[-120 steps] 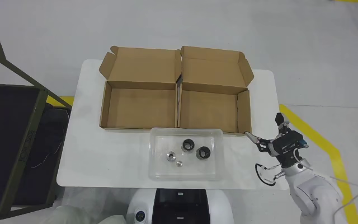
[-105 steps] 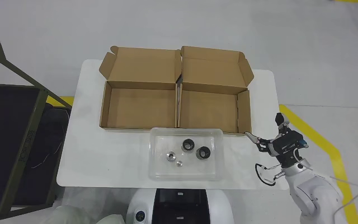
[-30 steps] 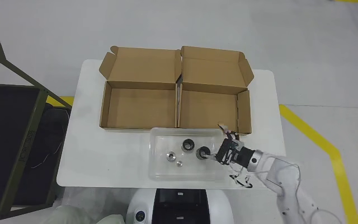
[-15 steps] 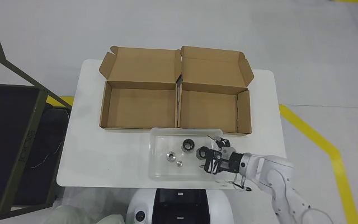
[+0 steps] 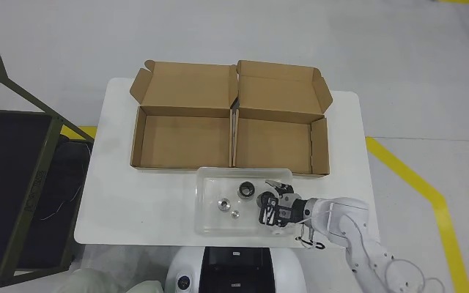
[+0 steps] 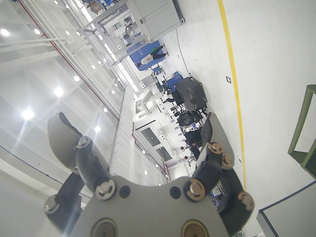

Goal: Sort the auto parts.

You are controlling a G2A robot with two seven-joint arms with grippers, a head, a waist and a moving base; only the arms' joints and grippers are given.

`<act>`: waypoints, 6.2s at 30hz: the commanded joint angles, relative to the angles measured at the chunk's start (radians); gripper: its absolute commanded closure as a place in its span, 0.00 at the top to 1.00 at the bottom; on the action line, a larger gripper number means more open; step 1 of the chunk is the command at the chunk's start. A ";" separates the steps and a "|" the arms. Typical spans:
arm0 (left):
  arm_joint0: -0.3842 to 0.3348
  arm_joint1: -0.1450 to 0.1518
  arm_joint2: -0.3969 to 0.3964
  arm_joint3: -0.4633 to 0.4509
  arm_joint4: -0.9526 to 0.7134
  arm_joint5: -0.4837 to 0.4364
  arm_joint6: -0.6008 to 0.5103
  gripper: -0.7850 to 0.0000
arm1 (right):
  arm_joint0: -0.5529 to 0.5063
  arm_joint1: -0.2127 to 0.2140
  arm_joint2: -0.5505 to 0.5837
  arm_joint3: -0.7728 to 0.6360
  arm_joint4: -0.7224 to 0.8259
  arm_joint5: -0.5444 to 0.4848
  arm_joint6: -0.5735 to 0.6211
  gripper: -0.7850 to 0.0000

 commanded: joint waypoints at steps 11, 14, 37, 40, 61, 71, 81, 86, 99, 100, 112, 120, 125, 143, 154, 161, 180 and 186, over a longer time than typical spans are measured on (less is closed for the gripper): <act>0.000 0.000 0.000 0.000 0.000 0.000 0.000 1.00 | 0.047 0.004 -0.037 0.051 0.020 0.032 0.077 0.79; 0.000 0.000 0.000 0.000 0.000 0.000 0.000 1.00 | 0.057 0.005 -0.049 0.064 0.022 0.039 0.094 0.77; 0.000 0.000 0.000 0.000 0.000 0.000 0.000 1.00 | 0.084 0.023 -0.077 0.048 0.066 0.025 0.176 0.00; 0.000 0.000 0.000 0.000 0.000 0.000 0.000 1.00 | 0.069 0.030 -0.063 0.009 0.075 0.012 0.176 0.00; 0.000 0.000 0.000 0.000 0.000 0.000 0.000 1.00 | -0.008 0.055 0.078 -0.186 0.248 0.167 -0.094 0.00; 0.000 0.000 0.000 0.000 0.000 0.000 0.000 1.00 | 0.065 0.045 0.056 -0.169 0.354 0.267 -0.270 0.00; 0.000 0.000 0.000 0.000 0.000 0.000 0.000 1.00 | 0.089 0.040 0.085 -0.234 0.407 0.373 -0.411 0.00; 0.000 0.000 0.000 0.000 0.000 0.000 0.000 1.00 | 0.091 0.037 0.107 -0.237 0.441 0.425 -0.487 0.00; 0.000 0.000 0.000 0.000 0.000 0.000 0.000 1.00 | 0.104 0.035 0.106 -0.219 0.459 0.452 -0.519 0.00; 0.000 0.000 0.000 0.000 0.000 0.000 0.000 1.00 | 0.103 0.035 0.107 -0.216 0.458 0.453 -0.523 0.00; 0.000 0.000 0.000 0.000 0.000 0.000 0.000 1.00 | 0.094 0.034 0.093 -0.161 0.429 0.492 -0.501 0.00; 0.000 0.000 0.000 0.000 0.000 0.000 0.000 1.00 | 0.109 0.029 0.040 -0.073 0.385 0.541 -0.422 0.00; 0.000 0.000 0.000 0.000 0.000 0.000 0.000 1.00 | 0.154 0.022 -0.007 0.007 0.366 0.572 -0.337 0.00; 0.000 0.000 0.000 0.000 0.000 0.000 0.000 1.00 | 0.389 -0.025 -0.210 0.279 0.323 0.664 -0.025 0.00; 0.000 0.000 0.000 0.000 0.000 0.000 0.000 1.00 | 0.517 -0.072 -0.322 0.429 0.342 0.735 0.081 0.00; 0.000 0.000 0.000 0.000 0.000 0.000 0.000 1.00 | 0.563 -0.094 -0.354 0.496 0.372 0.751 0.094 0.00; 0.000 0.000 0.000 0.000 0.000 0.000 0.000 1.00 | 0.591 -0.123 -0.386 0.578 0.381 0.736 0.106 0.57; 0.000 0.000 0.000 0.000 0.000 0.000 0.000 1.00 | 0.584 -0.126 -0.375 0.566 0.382 0.735 0.088 0.75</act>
